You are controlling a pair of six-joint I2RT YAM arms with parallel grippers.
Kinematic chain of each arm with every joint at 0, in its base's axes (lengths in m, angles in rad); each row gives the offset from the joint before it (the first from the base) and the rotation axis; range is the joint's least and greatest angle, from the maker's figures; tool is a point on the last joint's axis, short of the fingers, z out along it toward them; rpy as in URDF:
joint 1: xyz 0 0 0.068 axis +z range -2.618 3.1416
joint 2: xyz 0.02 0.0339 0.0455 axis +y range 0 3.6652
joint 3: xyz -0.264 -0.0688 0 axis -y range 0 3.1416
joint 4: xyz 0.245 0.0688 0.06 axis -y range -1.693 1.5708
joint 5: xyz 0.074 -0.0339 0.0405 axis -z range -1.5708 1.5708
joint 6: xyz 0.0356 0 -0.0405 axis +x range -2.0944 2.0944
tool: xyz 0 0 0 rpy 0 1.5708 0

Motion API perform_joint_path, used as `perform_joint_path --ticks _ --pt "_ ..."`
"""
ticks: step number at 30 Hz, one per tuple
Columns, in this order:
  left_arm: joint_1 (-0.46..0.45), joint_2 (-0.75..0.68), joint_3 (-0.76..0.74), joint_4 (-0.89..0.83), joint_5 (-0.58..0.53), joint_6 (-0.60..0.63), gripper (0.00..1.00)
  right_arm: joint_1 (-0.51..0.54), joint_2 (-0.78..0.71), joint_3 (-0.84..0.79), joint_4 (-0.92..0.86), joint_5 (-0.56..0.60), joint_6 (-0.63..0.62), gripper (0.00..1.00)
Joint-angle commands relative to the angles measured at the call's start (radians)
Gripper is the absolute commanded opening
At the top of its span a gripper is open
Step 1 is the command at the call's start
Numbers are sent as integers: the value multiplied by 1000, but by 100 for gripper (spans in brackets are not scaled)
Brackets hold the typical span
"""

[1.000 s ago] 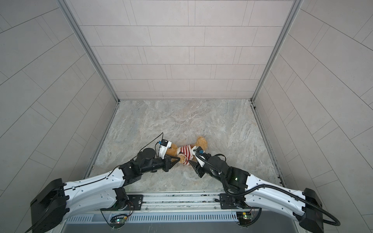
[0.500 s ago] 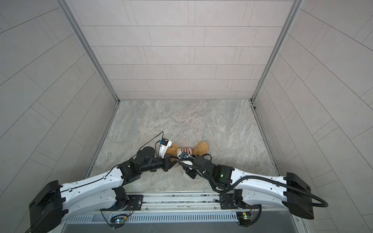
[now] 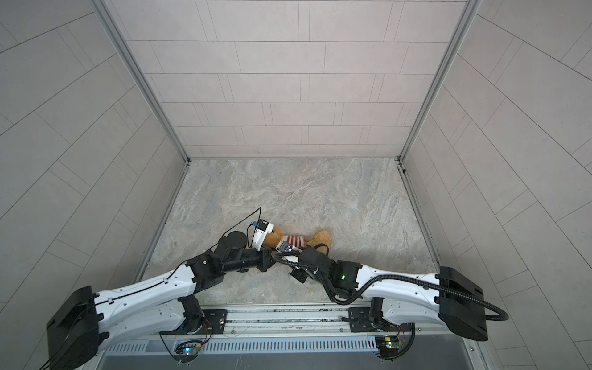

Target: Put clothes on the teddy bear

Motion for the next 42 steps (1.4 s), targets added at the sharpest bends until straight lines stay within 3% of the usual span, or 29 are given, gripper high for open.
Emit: perform_joint_path --ticks 1,3,6,11,16,21,31,35,39,42 --pt "-5 -16 29 0 18 16 0 0 -9 15 46 33 -18 7" --pt "-4 -40 30 -33 -1 30 8 0 -30 -4 62 42 -14 0" --pt "30 -87 42 -125 -6 90 21 -1 -80 -45 91 72 13 0" --pt "134 -155 6 -180 56 130 26 -25 -170 -111 138 38 58 0" --pt "124 -146 -35 -98 98 101 30 -37 -184 -122 147 6 88 0" --pt "50 -121 -19 -87 49 120 31 -36 -169 -100 150 5 110 0" --pt "45 16 5 -85 -60 135 39 -35 -190 -85 183 -125 111 0" --pt "38 50 10 -38 -57 134 37 -35 -191 -86 192 -140 129 0" --pt "37 64 0 6 -40 133 26 -35 -182 -88 207 -148 141 0" --pt "24 61 -11 52 -15 132 30 -35 -176 -87 215 -147 149 0"
